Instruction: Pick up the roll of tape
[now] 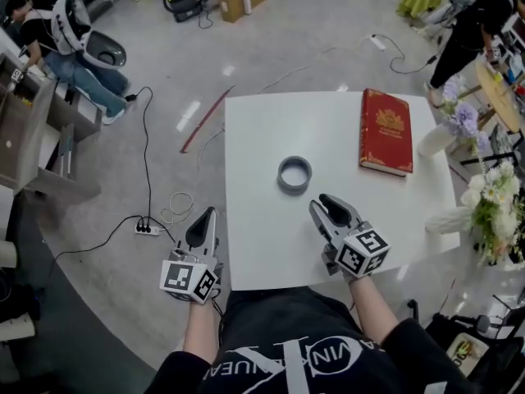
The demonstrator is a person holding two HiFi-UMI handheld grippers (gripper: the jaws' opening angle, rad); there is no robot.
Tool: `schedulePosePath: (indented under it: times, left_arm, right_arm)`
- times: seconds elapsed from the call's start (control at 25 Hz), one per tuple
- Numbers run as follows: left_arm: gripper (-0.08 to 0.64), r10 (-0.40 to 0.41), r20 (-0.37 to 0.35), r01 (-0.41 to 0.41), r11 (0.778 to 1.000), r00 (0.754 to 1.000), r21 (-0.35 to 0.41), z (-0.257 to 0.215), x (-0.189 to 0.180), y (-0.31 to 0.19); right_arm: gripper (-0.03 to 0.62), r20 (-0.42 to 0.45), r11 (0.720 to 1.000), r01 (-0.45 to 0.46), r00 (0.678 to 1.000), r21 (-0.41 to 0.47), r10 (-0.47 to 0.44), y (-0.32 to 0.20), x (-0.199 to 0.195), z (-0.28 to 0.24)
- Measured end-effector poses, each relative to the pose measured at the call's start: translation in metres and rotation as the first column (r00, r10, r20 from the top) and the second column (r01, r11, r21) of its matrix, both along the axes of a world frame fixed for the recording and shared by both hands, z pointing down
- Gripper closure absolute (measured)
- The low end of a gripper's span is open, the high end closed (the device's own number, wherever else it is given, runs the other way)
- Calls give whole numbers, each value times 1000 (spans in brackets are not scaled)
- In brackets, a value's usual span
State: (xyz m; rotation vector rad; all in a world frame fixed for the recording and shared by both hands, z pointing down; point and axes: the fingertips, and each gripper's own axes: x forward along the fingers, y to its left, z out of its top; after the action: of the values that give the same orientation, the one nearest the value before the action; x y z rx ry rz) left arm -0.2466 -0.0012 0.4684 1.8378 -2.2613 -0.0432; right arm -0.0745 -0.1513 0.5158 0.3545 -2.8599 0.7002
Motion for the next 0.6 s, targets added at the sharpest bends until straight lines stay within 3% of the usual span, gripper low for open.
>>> schedulePosePath:
  times: [0.32,0.6]
  left_arm:
    - [561,125,-22,-126,991,992,-49,9,1,-33]
    - [561,342,-24,-343,938,939,-52,5,-2,-93]
  right_arm:
    - [440,-32,994,-89,996,-68,87,-10,3,11]
    - [440,-80,961,-241,969,-135,232,-21,0,22]
